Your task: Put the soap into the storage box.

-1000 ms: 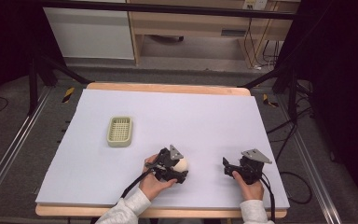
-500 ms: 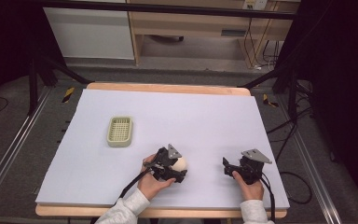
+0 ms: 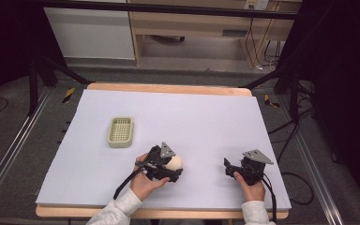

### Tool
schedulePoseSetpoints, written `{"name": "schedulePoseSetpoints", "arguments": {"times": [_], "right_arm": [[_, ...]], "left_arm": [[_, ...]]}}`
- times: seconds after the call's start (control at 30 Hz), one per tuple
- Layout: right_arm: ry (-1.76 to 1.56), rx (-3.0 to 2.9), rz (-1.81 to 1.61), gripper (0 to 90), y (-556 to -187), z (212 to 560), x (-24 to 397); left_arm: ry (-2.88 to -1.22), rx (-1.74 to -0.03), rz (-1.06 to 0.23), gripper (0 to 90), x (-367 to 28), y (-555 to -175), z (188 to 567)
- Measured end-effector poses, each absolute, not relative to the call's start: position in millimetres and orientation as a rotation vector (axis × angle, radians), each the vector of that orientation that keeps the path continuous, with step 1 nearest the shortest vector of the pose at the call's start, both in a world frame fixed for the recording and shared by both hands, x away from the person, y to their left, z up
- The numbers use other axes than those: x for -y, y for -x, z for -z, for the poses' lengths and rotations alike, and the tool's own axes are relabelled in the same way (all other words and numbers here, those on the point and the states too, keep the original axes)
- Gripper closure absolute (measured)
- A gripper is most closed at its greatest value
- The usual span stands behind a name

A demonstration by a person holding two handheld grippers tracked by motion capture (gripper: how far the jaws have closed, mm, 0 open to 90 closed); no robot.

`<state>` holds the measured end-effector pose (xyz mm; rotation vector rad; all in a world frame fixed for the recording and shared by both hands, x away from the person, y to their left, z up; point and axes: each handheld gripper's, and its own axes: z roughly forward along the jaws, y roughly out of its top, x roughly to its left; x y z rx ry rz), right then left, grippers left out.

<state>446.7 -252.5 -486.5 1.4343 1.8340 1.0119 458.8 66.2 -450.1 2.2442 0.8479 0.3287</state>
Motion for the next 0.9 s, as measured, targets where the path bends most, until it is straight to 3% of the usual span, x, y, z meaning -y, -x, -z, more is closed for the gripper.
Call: {"name": "schedulePoseSetpoints", "arguments": {"times": [0.9], "right_arm": [[-1.434,-1.835,-1.014,4.9,-446.7,486.5,252.4]], "left_arm": [[-2.187,-0.929,-0.384,23.9,-119.3,-466.7,432.9]]}}
